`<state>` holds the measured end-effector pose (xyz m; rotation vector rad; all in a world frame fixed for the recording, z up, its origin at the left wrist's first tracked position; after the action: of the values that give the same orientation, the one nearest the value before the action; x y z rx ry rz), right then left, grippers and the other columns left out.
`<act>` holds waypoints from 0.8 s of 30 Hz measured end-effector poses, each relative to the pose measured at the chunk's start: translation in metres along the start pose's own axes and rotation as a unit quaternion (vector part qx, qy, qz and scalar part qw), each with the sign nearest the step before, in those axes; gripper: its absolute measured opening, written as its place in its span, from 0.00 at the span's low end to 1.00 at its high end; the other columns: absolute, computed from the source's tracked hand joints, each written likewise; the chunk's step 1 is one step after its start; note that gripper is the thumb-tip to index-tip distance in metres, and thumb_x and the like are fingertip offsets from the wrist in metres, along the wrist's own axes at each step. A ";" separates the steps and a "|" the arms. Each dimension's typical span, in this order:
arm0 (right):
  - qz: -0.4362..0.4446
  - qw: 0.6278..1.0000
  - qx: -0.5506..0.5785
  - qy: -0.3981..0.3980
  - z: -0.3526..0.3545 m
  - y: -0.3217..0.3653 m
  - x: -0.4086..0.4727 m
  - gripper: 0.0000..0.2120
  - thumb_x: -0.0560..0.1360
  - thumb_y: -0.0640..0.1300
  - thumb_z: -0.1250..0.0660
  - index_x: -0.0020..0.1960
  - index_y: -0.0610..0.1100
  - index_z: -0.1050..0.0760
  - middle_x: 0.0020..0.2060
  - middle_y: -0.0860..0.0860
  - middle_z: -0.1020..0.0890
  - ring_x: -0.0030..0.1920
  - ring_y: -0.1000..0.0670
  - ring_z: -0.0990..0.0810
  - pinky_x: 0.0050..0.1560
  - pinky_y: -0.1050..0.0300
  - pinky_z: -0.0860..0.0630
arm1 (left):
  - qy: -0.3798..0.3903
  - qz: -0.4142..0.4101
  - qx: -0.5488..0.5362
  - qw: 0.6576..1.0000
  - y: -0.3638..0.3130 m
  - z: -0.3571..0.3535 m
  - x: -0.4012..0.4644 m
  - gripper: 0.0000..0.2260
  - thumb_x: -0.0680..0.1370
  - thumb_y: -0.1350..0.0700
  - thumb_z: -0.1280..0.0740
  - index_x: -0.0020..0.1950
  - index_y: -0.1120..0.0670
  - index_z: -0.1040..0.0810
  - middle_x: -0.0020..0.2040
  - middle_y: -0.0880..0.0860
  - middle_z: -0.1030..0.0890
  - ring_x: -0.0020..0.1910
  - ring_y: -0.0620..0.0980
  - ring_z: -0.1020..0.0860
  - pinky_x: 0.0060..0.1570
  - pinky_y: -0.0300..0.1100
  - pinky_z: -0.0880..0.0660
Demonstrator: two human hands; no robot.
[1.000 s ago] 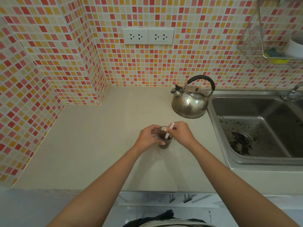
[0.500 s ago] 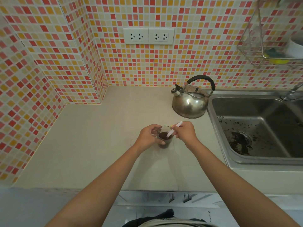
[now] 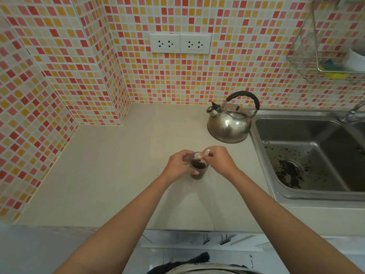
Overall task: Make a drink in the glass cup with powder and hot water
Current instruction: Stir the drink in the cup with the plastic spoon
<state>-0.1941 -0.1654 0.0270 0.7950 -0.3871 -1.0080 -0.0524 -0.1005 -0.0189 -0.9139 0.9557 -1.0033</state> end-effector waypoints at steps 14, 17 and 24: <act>-0.093 0.993 0.041 -0.067 -0.006 -0.012 0.001 0.10 0.74 0.41 0.33 0.36 0.39 0.21 0.28 0.47 0.21 0.27 0.51 0.25 0.32 0.58 0.28 | -0.003 0.006 -0.001 1.000 0.003 0.000 0.001 0.32 0.58 0.64 0.19 0.60 0.54 0.23 0.56 0.52 0.19 0.55 0.50 0.21 0.54 0.37 0.25; -0.055 0.995 0.051 -0.061 -0.008 -0.002 0.000 0.07 0.74 0.41 0.32 0.39 0.40 0.19 0.29 0.47 0.20 0.30 0.51 0.24 0.35 0.58 0.28 | -0.001 0.004 -0.001 1.000 0.004 0.000 0.001 0.32 0.58 0.64 0.19 0.60 0.54 0.23 0.55 0.50 0.19 0.55 0.49 0.21 0.52 0.35 0.25; -0.041 0.999 -0.014 -0.024 -0.008 0.003 0.000 0.10 0.75 0.42 0.34 0.40 0.37 0.20 0.33 0.42 0.19 0.36 0.44 0.22 0.38 0.54 0.29 | 0.000 0.000 -0.005 1.000 0.004 0.001 0.001 0.31 0.58 0.64 0.19 0.59 0.54 0.22 0.55 0.52 0.18 0.56 0.51 0.20 0.58 0.43 0.24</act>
<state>-0.1876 -0.1610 0.0238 0.7673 -0.3836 -1.1085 -0.0505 -0.1001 -0.0228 -0.9213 0.9610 -0.9994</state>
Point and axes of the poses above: each hand's wrist, its own x-axis towards the middle knuckle, its own z-axis out of the back of the hand, y = z × x, the point moved 4 cm from there along x, towards the middle knuckle
